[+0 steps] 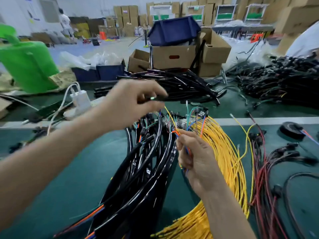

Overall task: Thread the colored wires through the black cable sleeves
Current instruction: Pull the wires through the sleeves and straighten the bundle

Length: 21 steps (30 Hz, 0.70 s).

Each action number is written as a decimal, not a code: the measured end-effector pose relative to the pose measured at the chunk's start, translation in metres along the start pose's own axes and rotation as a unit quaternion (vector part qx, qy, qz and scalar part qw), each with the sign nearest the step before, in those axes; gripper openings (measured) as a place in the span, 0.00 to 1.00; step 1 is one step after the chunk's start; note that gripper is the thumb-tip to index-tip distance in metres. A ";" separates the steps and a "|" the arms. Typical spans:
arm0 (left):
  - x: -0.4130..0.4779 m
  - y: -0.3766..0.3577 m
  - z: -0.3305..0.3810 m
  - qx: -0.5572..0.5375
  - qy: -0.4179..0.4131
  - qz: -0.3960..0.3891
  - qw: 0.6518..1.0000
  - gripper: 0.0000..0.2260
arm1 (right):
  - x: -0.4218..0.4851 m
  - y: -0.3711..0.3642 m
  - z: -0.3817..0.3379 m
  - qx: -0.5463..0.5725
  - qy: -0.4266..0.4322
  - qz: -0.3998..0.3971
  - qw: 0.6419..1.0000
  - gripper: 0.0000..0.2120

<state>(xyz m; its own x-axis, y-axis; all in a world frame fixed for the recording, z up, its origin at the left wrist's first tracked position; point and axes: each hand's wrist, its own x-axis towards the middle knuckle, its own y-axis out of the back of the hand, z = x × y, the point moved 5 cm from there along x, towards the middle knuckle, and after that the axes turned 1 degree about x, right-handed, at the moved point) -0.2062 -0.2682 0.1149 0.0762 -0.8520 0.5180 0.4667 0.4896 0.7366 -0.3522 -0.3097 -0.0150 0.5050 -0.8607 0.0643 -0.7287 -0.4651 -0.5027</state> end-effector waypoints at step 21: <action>-0.086 -0.047 -0.005 -0.073 0.034 -0.028 0.996 0.06 | -0.012 -0.013 -0.001 -0.074 0.018 -0.057 0.996 0.08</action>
<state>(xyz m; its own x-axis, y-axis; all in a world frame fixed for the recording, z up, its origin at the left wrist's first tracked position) -0.2300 -0.2183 0.0335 0.1033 -0.8905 0.4431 0.5947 0.4124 0.6901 -0.3490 -0.2935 -0.0082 0.5727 -0.8067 0.1459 -0.7294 -0.5826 -0.3586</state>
